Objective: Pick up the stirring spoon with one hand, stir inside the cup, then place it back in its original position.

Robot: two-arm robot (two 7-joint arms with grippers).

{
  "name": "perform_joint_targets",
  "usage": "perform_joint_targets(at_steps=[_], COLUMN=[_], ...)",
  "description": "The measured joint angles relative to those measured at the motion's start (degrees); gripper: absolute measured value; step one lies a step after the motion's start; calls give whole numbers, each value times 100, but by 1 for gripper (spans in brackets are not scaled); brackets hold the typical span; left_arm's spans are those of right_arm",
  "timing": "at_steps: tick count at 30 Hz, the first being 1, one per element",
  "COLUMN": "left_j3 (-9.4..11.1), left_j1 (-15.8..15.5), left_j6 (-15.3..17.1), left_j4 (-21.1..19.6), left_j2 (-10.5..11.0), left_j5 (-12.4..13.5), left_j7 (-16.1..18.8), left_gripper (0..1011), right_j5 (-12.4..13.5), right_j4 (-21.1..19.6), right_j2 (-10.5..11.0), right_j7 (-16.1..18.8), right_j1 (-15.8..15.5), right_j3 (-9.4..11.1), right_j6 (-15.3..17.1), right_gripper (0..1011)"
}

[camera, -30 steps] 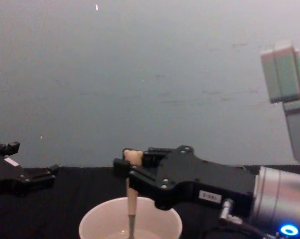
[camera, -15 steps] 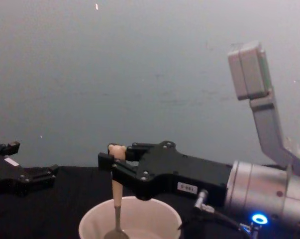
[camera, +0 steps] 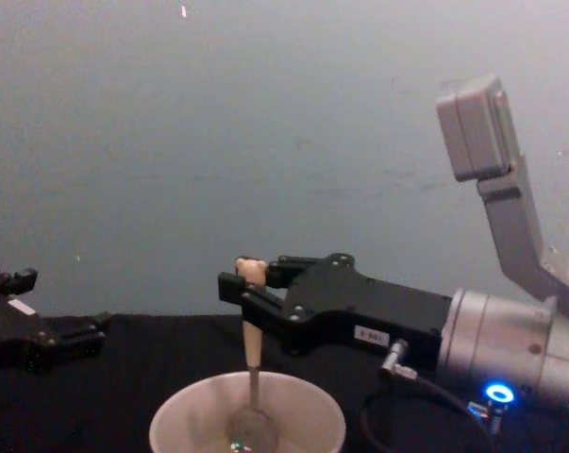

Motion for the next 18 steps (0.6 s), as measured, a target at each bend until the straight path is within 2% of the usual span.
perform_joint_targets(at_steps=[10,18], left_j3=[0,0], left_j1=[0,0], left_j6=[0,0], left_j4=[0,0], left_j2=[0,0], left_j5=[0,0], left_j7=[0,0], left_gripper=[1001,1002], right_j5=[-8,135], right_j4=[-310,-778], right_j2=[197,420], right_j7=[-95,-85], right_j1=[-223,-527], right_j3=[147,256], right_j6=[111,203], right_gripper=[214,214])
